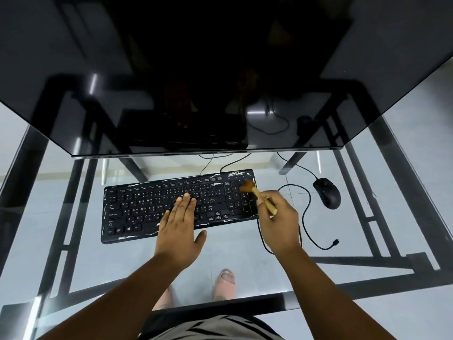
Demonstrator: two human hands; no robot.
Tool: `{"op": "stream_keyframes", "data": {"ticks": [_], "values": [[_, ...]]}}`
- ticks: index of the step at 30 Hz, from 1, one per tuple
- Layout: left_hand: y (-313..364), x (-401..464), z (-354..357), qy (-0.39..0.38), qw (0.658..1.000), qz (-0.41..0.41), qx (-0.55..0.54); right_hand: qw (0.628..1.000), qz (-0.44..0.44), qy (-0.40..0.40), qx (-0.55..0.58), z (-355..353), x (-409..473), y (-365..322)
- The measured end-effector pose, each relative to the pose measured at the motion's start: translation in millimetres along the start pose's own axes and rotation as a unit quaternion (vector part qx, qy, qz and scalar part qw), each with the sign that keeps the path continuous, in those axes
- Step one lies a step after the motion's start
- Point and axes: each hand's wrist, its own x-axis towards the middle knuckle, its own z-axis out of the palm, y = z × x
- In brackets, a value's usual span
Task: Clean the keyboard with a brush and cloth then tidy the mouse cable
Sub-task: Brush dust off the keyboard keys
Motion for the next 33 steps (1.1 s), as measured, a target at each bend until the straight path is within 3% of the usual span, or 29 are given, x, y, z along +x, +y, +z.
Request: {"op": "stream_keyframes", "data": {"ticks": [2, 5, 9, 15, 23, 26, 30, 33], "values": [[0, 0, 0, 0.0, 1.0, -0.002, -0.001, 0.999, 0.018, 0.027, 0.029, -1, 3, 1], [0, 0, -1, -0.001, 1.0, 0.0, -0.006, 1.0, -0.014, -0.017, 0.016, 2, 2, 2], [0, 0, -4, 0.003, 1.0, 0.002, -0.019, 0.997, 0.021, 0.064, 0.023, 1, 3, 8], [-15, -5, -12, 0.02, 0.999, -0.011, -0.034, 0.998, -0.017, 0.006, 0.066, 8, -7, -2], [-68, -24, -25, 0.072, 0.994, -0.056, -0.057, 0.995, -0.042, -0.093, 0.006, 50, -42, -12], [-94, -34, -31, 0.084, 0.991, -0.082, -0.062, 0.978, -0.13, -0.14, -0.078, 71, -55, -16], [-117, -43, -39, 0.095, 0.986, -0.106, -0.083, 0.929, -0.289, -0.161, -0.166, 94, -69, -22], [-131, -49, -44, 0.094, 0.986, -0.107, -0.092, 0.911, -0.324, -0.174, -0.189, 110, -77, -27]]}}
